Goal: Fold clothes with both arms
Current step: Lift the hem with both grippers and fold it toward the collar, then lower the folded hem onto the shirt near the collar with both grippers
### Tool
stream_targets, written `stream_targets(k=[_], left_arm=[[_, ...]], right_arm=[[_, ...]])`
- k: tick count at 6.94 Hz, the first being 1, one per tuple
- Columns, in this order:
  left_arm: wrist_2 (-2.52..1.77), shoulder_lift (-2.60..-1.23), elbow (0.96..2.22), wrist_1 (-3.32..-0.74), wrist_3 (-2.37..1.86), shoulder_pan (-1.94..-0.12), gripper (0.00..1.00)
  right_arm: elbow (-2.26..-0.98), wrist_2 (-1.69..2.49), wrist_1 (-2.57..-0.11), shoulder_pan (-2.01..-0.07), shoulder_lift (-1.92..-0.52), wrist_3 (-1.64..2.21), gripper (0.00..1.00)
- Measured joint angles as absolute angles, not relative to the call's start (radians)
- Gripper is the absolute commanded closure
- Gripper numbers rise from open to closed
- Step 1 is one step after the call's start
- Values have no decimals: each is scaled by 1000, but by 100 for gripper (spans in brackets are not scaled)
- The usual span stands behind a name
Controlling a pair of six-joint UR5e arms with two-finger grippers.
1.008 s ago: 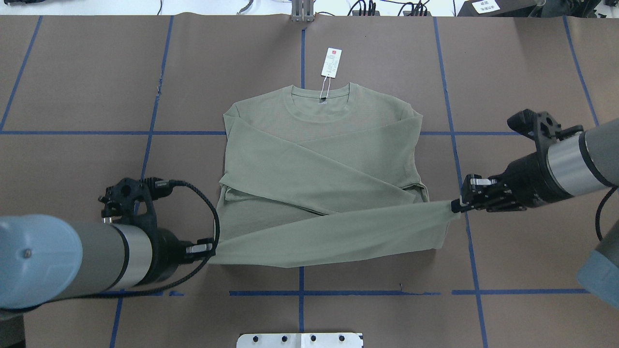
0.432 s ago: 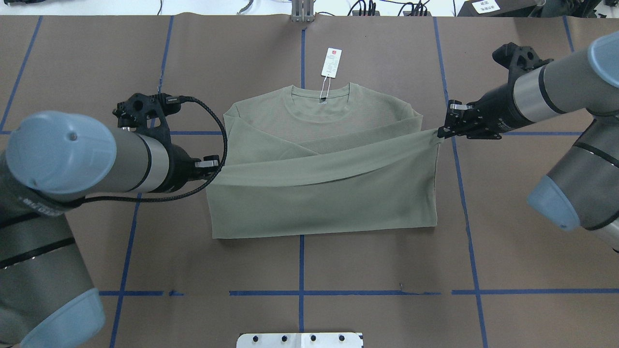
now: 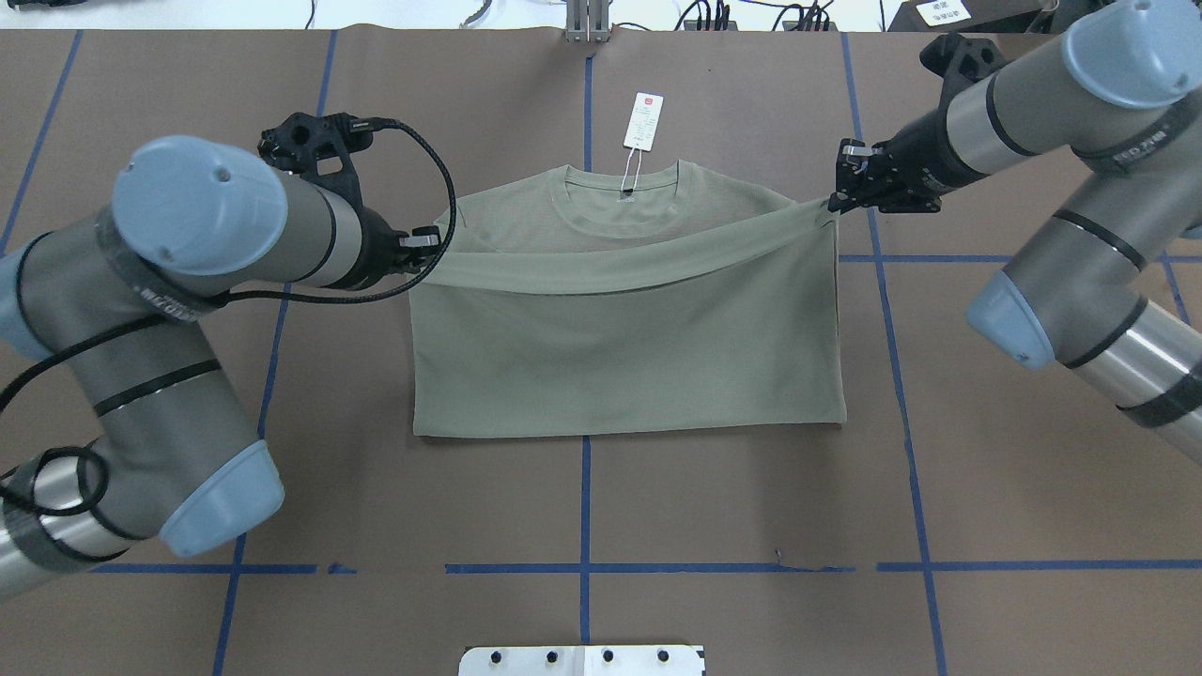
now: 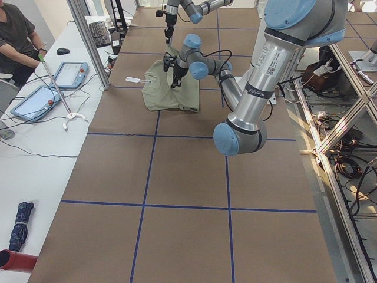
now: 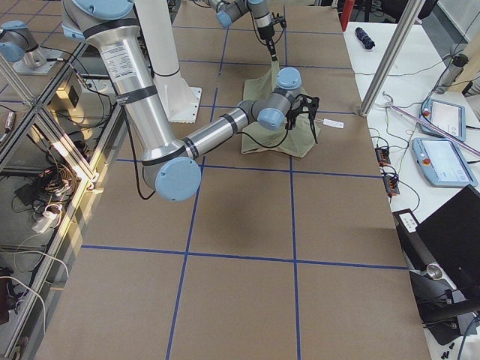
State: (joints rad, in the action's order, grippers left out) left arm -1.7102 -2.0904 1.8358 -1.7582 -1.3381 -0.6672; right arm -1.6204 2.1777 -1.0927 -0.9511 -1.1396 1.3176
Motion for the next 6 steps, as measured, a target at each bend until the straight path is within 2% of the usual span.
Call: stream_targets(k=[3,6], left_arm=[[-1704,-2162,1571,-1969,-1337,-704,100],[-1701,-2202,1473,-2012,-1338,-731,100]], right_arm=[[-1399,2150,-1092,-956,-992,1306,100],[-1315,2130,-1092,-956,-948,1306,100]])
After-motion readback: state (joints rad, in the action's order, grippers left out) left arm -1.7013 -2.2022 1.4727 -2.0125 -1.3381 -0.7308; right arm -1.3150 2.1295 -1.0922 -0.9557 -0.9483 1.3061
